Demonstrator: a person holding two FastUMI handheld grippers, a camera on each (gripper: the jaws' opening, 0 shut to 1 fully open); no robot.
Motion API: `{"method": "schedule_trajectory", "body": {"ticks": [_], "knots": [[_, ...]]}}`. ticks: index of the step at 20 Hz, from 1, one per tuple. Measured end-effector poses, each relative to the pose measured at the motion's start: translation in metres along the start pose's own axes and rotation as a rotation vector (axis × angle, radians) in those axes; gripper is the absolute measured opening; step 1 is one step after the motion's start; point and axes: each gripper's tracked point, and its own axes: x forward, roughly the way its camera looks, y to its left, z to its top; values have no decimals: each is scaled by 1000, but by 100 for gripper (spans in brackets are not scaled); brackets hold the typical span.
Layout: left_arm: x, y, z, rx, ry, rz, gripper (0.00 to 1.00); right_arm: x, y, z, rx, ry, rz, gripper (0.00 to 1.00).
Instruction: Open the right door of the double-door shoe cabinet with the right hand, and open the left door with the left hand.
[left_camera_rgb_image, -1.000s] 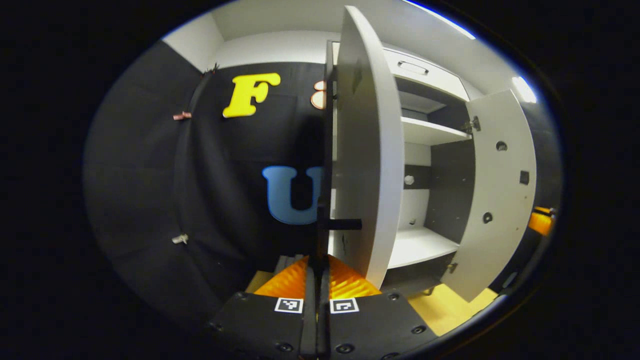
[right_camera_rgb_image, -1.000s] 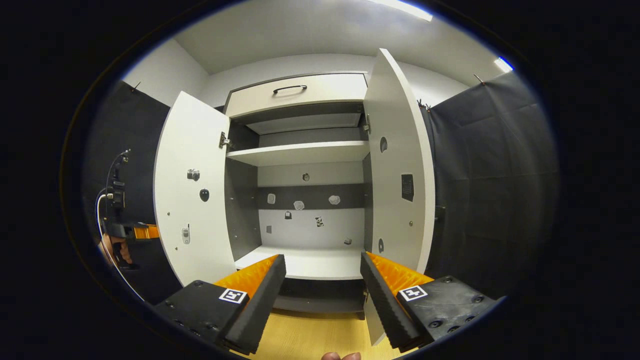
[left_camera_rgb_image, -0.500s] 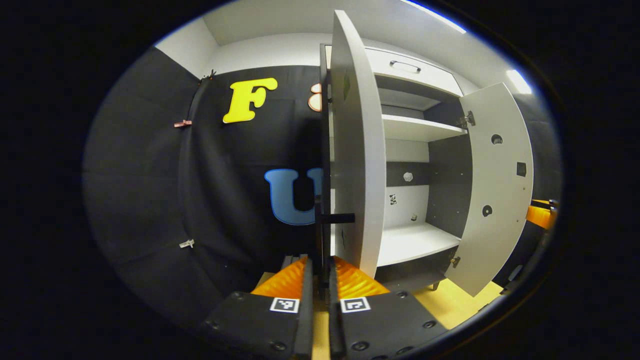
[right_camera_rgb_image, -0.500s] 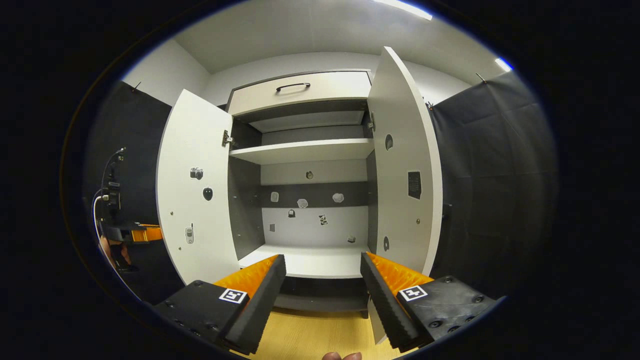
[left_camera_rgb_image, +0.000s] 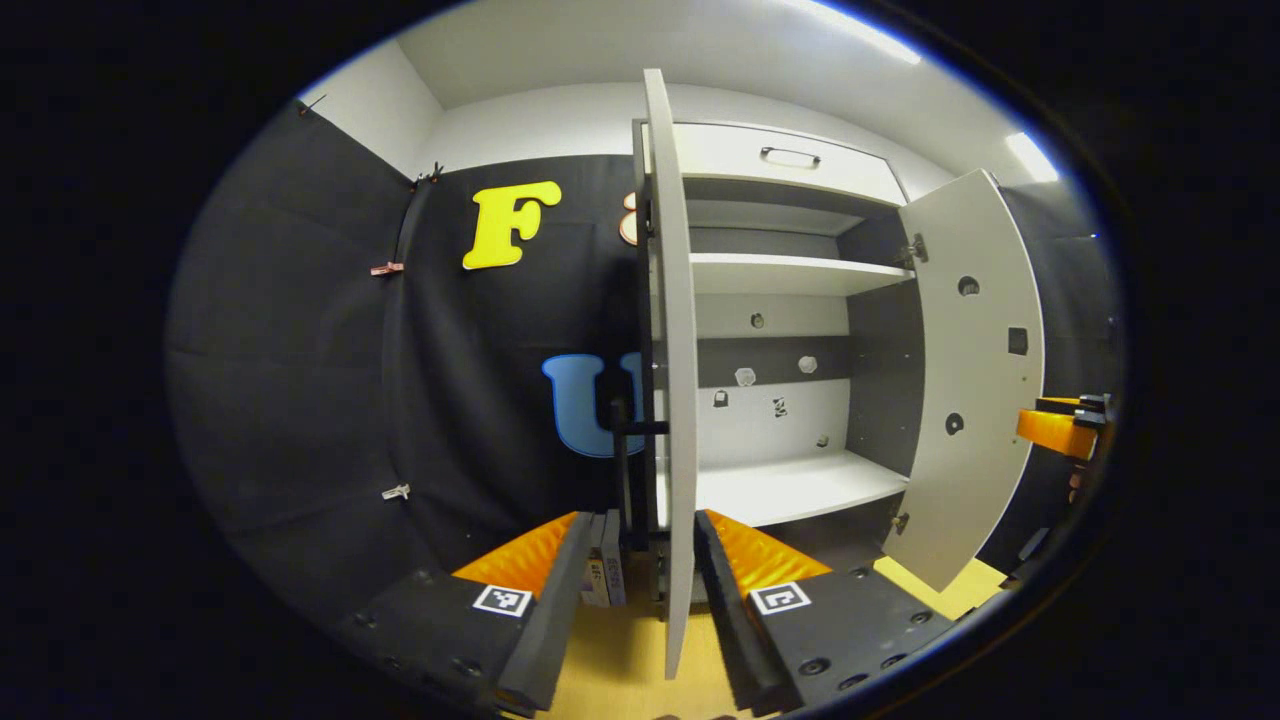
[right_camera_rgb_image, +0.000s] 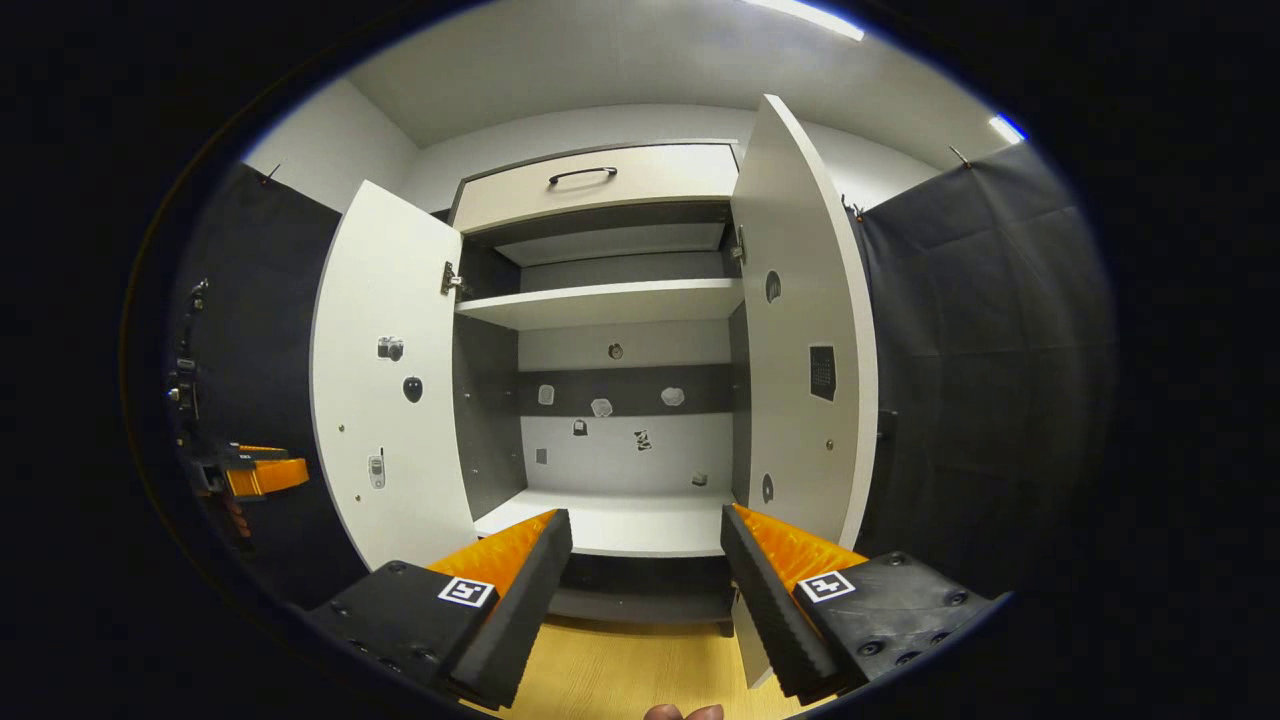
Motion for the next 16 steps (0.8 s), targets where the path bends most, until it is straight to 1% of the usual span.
{"method": "schedule_trajectory", "body": {"ticks": [2, 3, 12, 16], "knots": [[-8, -12, 0, -19, -3, -23, 88, 1, -1, 1, 1, 0, 1, 94], [-13, -17, 1, -30, -7, -31, 96, 0, -2, 2, 0, -3, 0, 94], [-25, -55, -1, -39, -28, -69, 96, -6, -5, 7, -1, -18, -28, 95], [-22, -60, 0, -34, -28, -69, 97, -8, -7, 12, -9, -31, -40, 96]]}}
